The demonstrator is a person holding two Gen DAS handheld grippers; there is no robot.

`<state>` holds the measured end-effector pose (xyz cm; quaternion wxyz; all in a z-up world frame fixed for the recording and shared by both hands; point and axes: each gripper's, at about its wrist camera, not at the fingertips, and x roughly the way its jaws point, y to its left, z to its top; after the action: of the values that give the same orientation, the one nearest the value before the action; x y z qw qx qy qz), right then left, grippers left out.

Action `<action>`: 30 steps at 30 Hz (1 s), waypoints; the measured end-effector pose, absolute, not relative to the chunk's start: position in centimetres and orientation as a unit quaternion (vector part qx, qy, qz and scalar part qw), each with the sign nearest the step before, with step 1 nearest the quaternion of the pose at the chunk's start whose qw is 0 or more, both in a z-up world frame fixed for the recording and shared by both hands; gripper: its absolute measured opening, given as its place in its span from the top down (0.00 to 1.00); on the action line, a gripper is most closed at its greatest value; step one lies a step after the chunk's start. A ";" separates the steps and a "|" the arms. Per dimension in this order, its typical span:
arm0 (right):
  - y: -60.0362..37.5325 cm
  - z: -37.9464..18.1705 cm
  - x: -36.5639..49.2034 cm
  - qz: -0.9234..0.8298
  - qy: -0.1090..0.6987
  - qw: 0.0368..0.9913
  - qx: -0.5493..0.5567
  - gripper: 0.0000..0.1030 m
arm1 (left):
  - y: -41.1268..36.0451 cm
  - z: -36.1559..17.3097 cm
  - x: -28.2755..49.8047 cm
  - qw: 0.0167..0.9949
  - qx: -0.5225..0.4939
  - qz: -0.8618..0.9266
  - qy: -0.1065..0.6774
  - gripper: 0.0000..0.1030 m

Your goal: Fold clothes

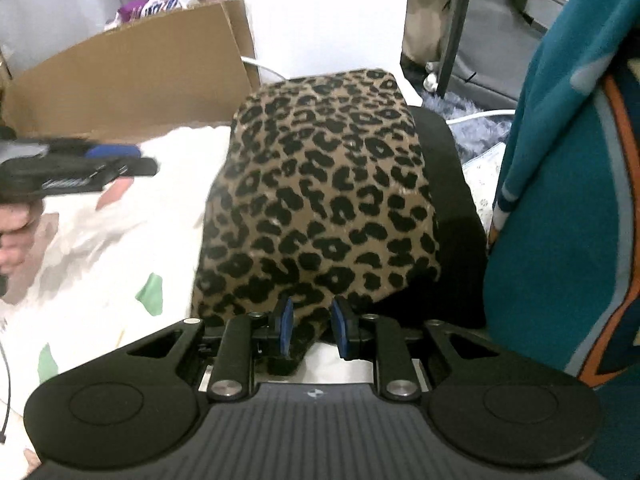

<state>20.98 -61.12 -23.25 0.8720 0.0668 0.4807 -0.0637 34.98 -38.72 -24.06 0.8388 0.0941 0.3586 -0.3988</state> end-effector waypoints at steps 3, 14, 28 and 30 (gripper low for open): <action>-60.3 -21.8 21.4 -0.073 0.480 0.872 0.064 0.48 | -36.3 -21.6 34.1 0.846 0.092 -0.382 0.361 0.28; -58.0 -16.1 22.5 -0.149 0.474 0.854 0.152 0.10 | -28.1 -15.1 31.8 0.851 0.037 -0.309 0.422 0.00; -52.0 -11.4 21.4 -0.152 0.525 0.819 0.173 0.01 | -20.5 -9.4 30.1 0.874 0.066 -0.204 0.436 0.01; -51.2 -10.4 21.0 -0.150 0.521 0.822 0.175 0.01 | -19.9 -8.6 29.9 0.874 0.071 -0.202 0.436 0.00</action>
<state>20.95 -51.18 -10.43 0.8215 0.1754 0.5213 -0.1503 29.87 -19.94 -8.58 0.8741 0.0708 0.4360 -0.2022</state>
